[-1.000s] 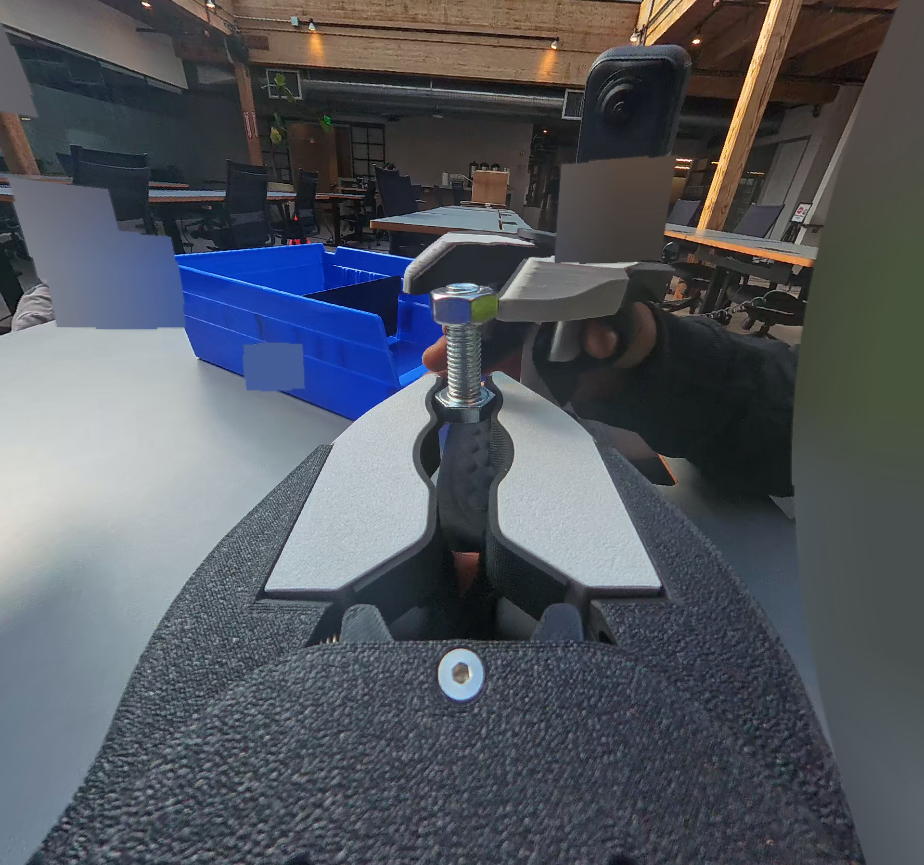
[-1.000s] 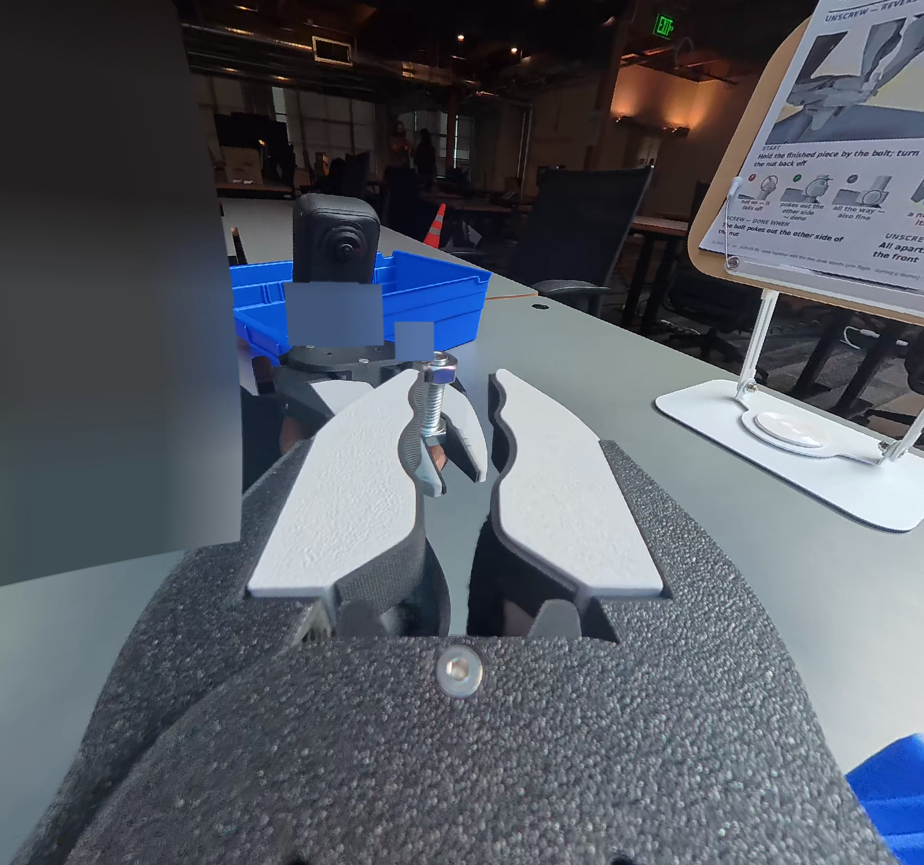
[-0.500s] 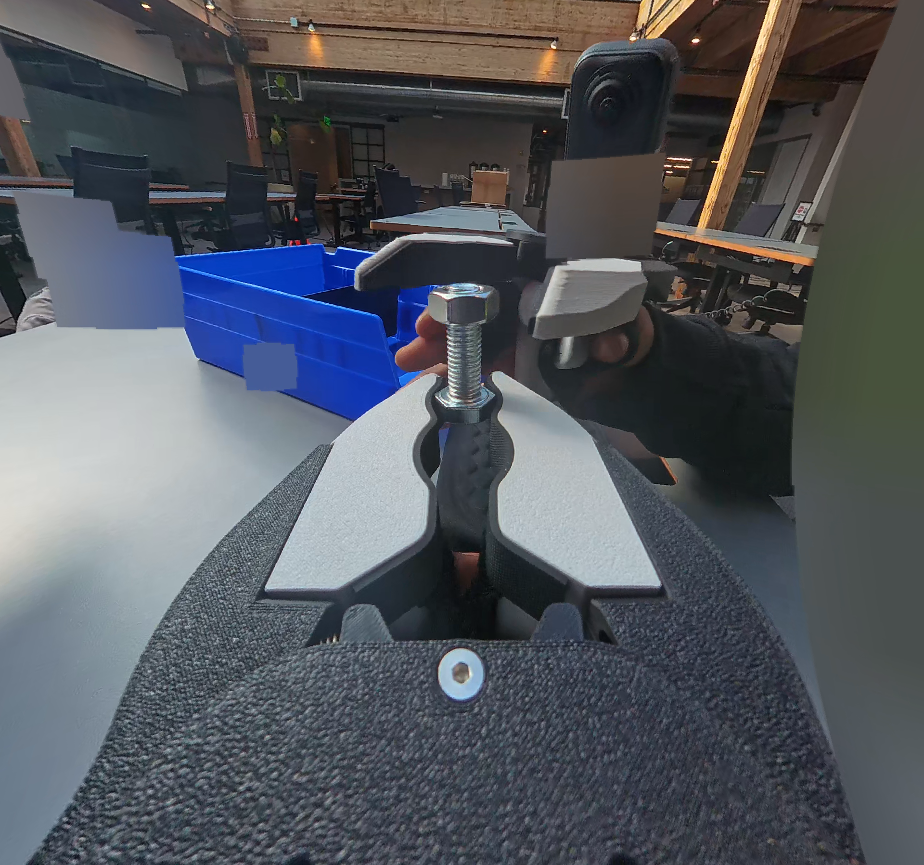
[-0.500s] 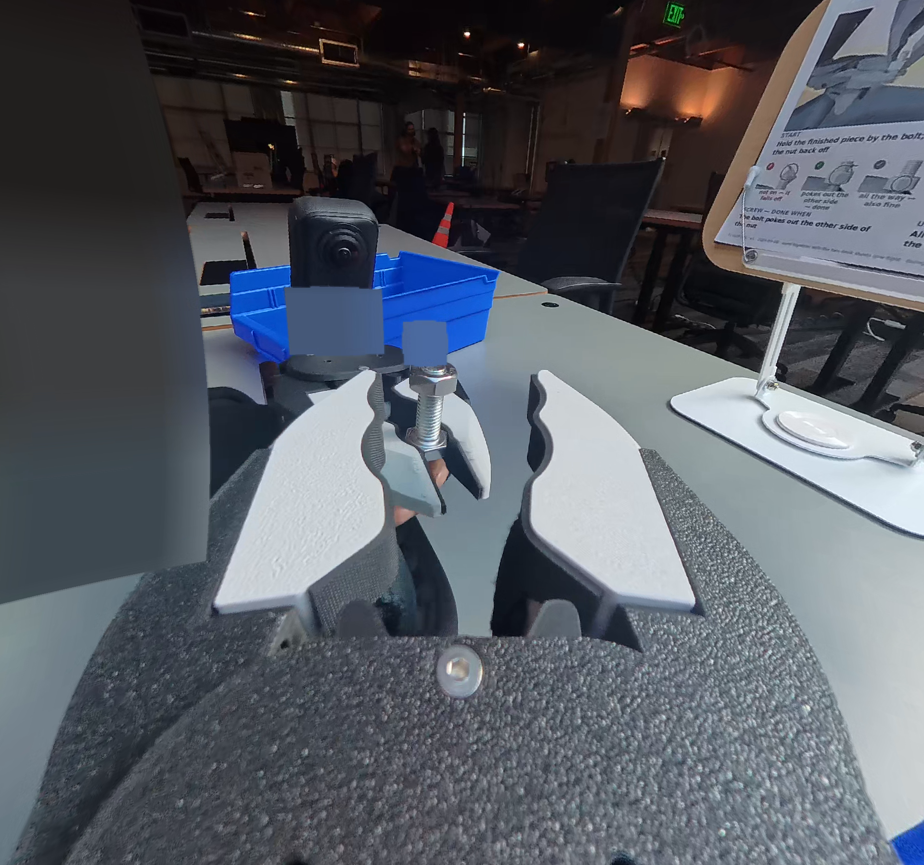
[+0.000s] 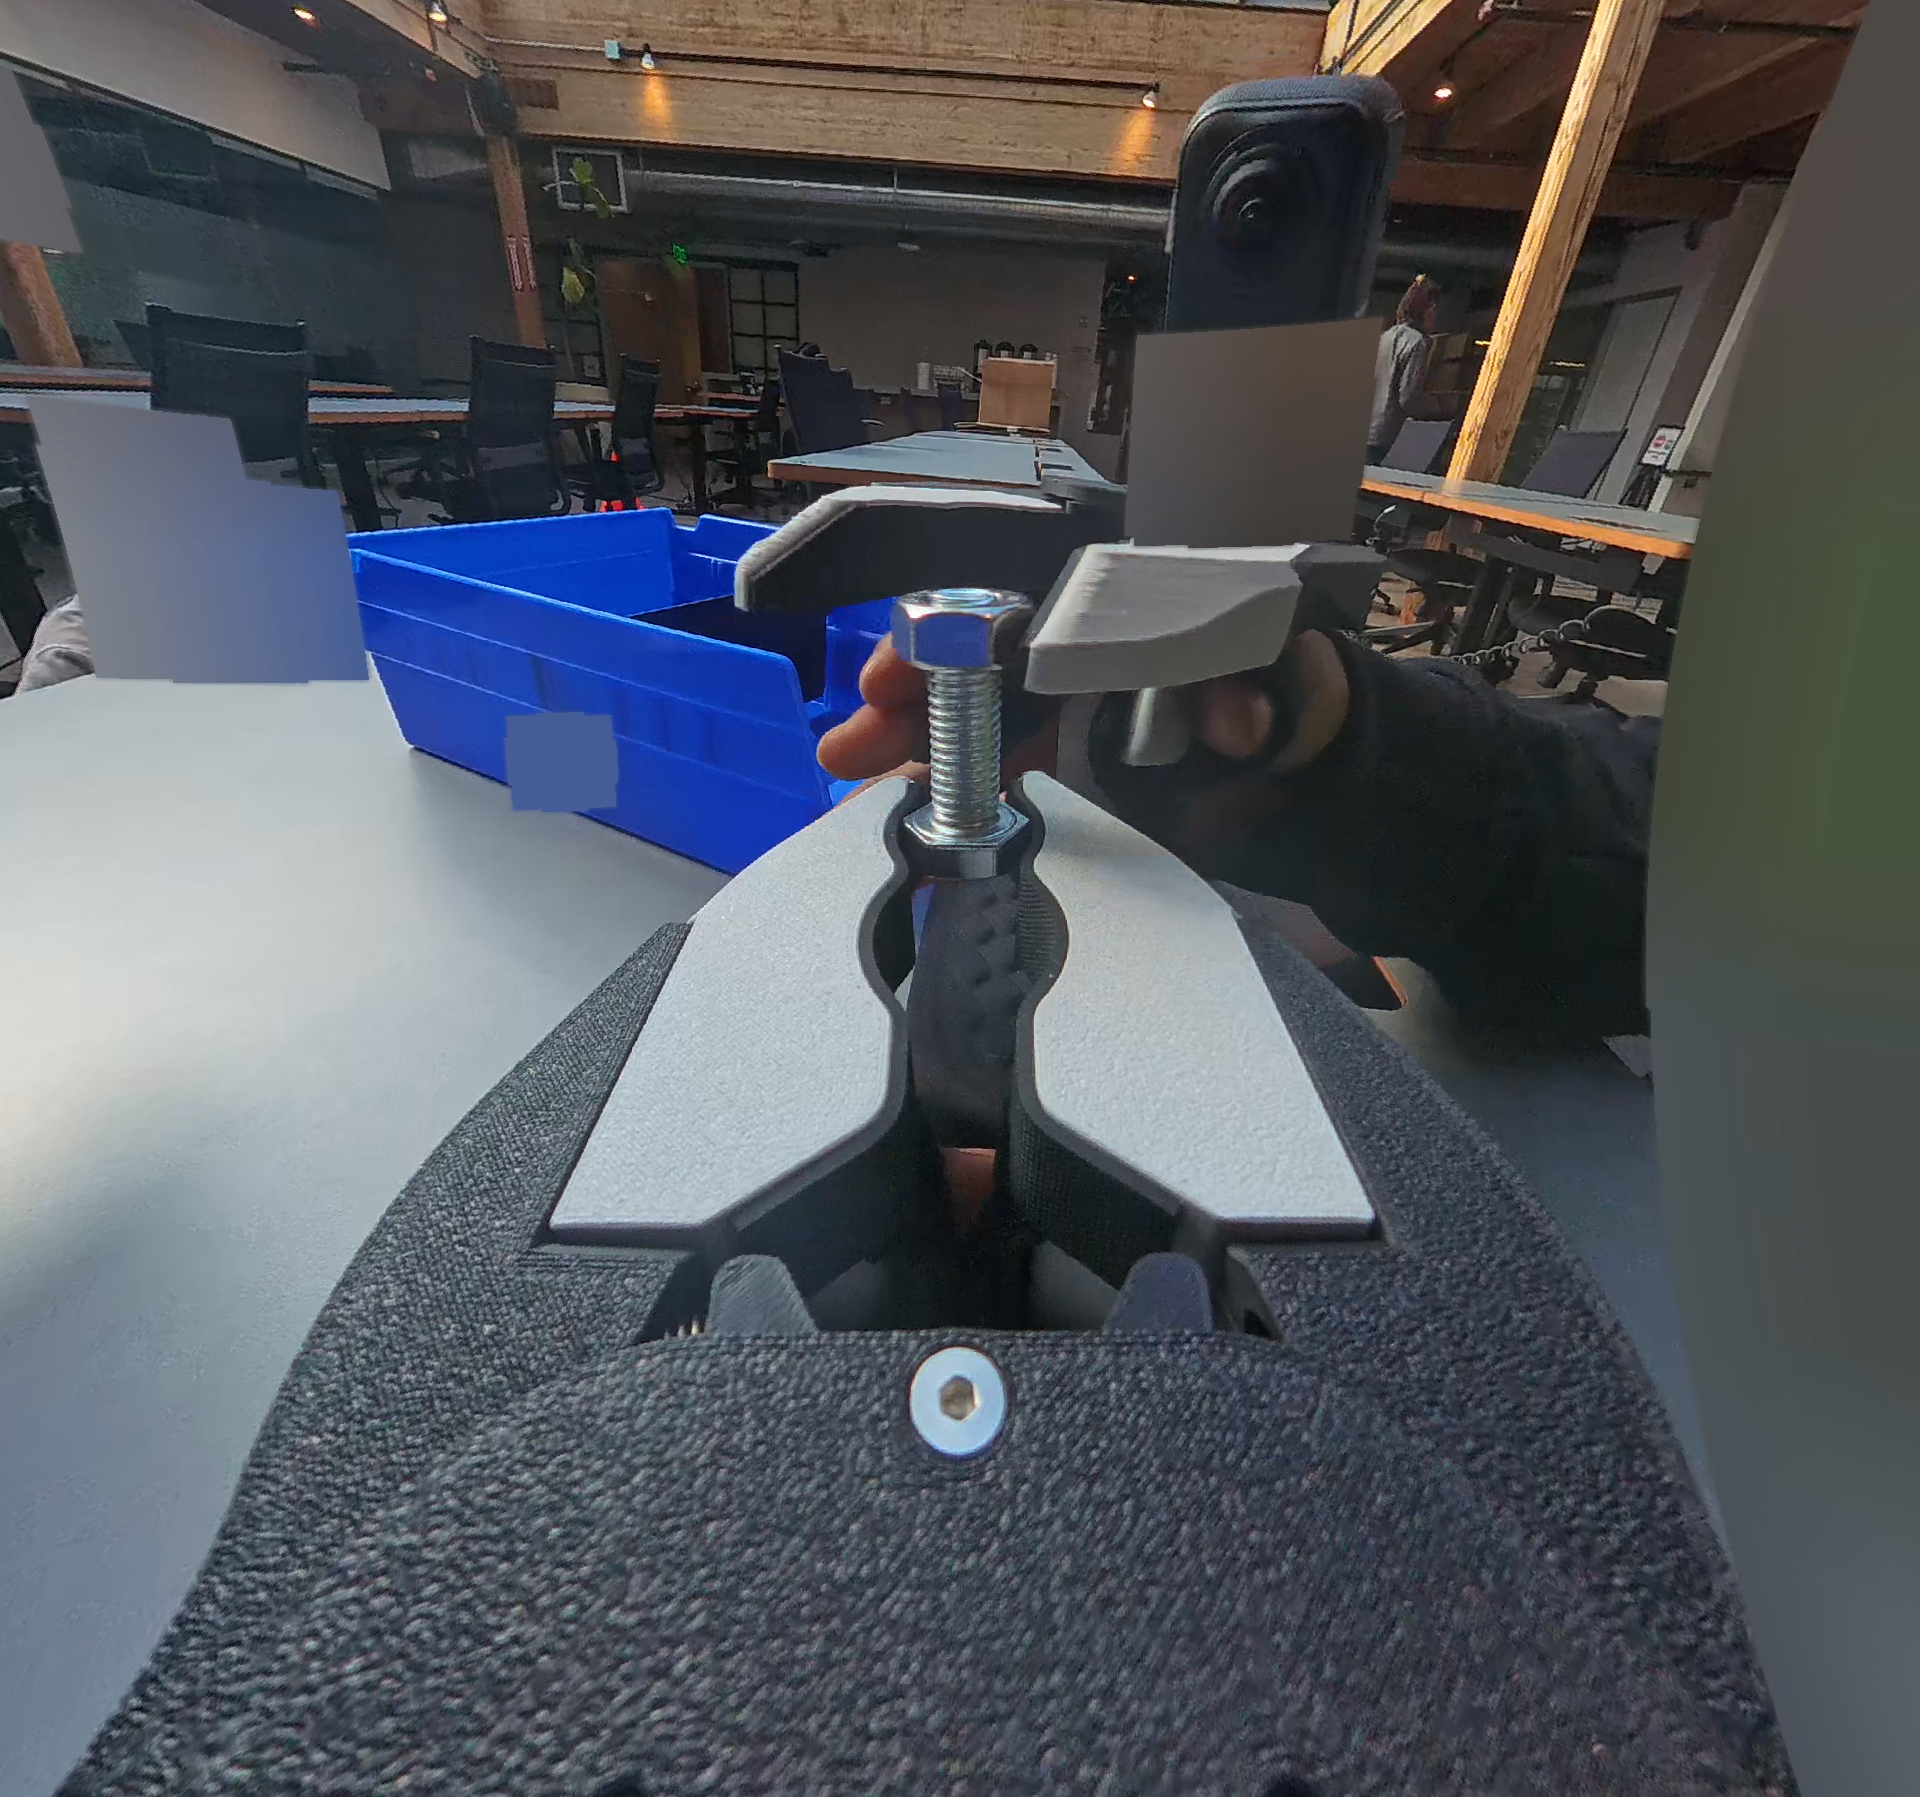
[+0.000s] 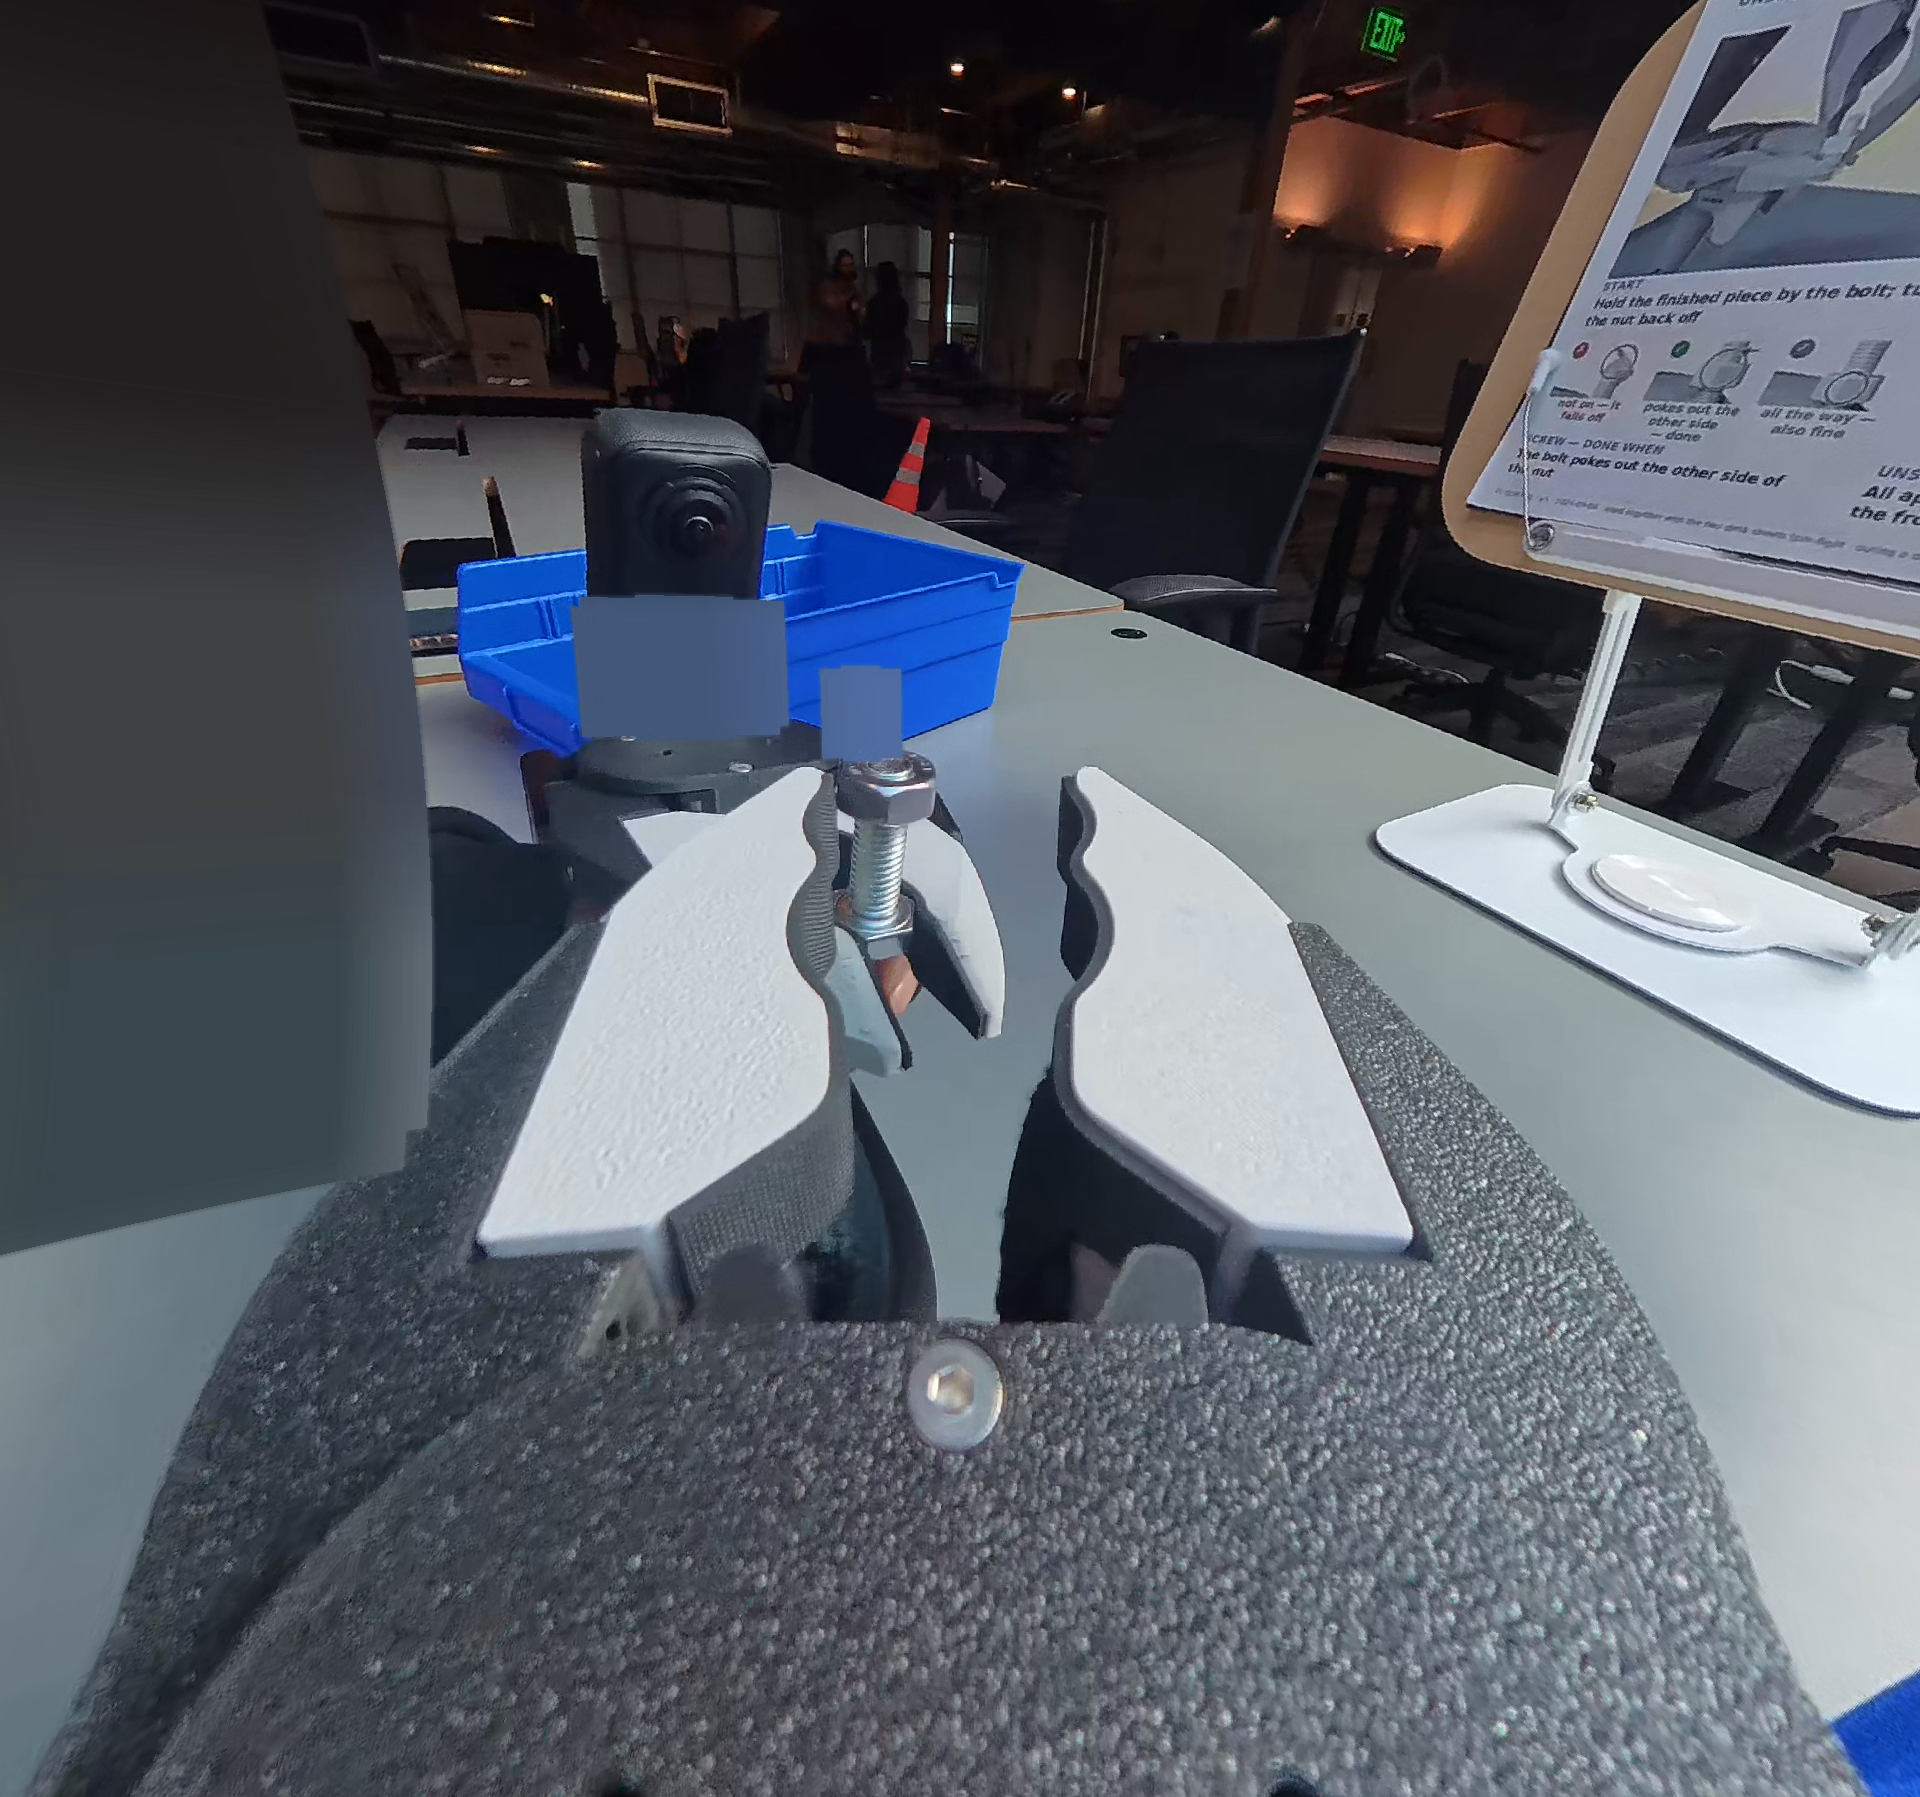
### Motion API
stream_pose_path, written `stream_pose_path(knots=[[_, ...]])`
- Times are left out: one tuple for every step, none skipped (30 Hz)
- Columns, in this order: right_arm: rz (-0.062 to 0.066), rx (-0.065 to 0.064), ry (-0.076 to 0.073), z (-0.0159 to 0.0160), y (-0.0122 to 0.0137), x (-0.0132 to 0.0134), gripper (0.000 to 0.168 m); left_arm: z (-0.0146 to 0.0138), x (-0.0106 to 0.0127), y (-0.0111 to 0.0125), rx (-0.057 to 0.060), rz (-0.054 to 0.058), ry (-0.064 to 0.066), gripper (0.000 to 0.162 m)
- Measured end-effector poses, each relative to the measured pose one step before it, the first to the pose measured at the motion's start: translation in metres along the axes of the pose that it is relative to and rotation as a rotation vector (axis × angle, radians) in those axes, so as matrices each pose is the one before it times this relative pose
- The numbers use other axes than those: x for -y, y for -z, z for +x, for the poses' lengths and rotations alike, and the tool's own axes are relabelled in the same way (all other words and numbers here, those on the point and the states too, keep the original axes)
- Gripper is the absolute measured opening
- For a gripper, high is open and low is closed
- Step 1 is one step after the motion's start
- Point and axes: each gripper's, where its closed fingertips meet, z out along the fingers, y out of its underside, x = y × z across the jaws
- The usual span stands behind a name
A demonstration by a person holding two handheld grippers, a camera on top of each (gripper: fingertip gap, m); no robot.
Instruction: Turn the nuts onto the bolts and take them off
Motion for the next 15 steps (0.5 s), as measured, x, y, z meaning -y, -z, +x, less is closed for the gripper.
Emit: stream_pose_path(knots=[[0.0013, -0.0022, 0.0049, 0.00002, 0.00315, 0.00046, 0.039, -0.00015, 0.00012, 0.00007, 0.0009, 0.0008, 0.0002, 0.015], [-0.0002, -0.0010, 0.0050, -0.00019, 0.00283, 0.00036, 0.037, 0.00007, 0.00001, -0.00001, -0.0002, 0.0001, 0.0007, 0.015], [-0.0003, 0.0023, 0.0071, -0.00059, 0.00251, 0.00014, 0.032, -0.00005, -0.00005, -0.00007, 0.0003, -0.0003, 0.0003, 0.015], [0.0009, -0.0032, 0.0077, 0.00044, 0.00203, 0.00017, 0.026, -0.00020, 0.00012, 0.00011, 0.0008, 0.0007, 0.0007, 0.015], [0.0023, -0.0138, 0.0073, 0.00229, 0.00193, 0.00032, 0.015, 0.00019, 0.00016, 0.00020, -0.0012, 0.0018, 0.0004, 0.014], [0.0066, -0.0063, 0.0030, 0.00163, 0.00166, 0.00093, 0.010, 0.00030, 0.00014, -0.00002, -0.0015, 0.0004, -0.0017, 0.015], [0.0054, -0.0025, -0.0043, 0.00135, 0.00122, 0.00100, 0.007, 0.00011, -0.00025, -0.00013, 0.0009, -0.0016, -0.0015, 0.015], [0.0048, -0.0009, -0.0044, 0.00108, 0.00084, 0.00101, 0.005, 0.00011, -0.00014, -0.00015, -0.0003, -0.0016, -0.0006, 0.015], [0.0024, 0.0003, -0.0010, 0.00042, 0.00050, 0.00073, 0.005, -0.00003, -0.00009, 0.00000, 0.0000, 0.0001, -0.0002, 0.015], [0.0003, -0.0010, 0.0019, 0.00027, 0.00016, 0.00055, 0.006, -0.00010, 0.00020, 0.00017, 0.0003, 0.0013, 0.0007, 0.015], [0.0008, 0.0027, 0.0016, -0.00055, -0.00030, 0.00040, 0.009, -0.00001, 0.00015, 0.00006, 0.0001, 0.0010, 0.0009, 0.015], [0.0007, 0.0098, -0.0033, -0.00182, -0.00100, 0.00014, 0.017, 0.00002, -0.00002, 0.00001, -0.0002, -0.0002, -0.0001, 0.015], [-0.0027, 0.0163, -0.0079, -0.00276, -0.00178, -0.00048, 0.026, 0.00008, -0.00010, -0.00008, -0.0005, -0.0007, -0.0005, 0.015], [-0.0062, 0.0148, -0.0091, -0.00269, -0.00245, -0.00099, 0.034, 0.00011, -0.00010, -0.00008, -0.0006, -0.0006, -0.0004, 0.015], [-0.0060, 0.0078, -0.0065, -0.00178, -0.00300, -0.00119, 0.040, 0.00001, -0.00008, -0.00009, 0.0003, -0.0005, -0.0001, 0.015]])
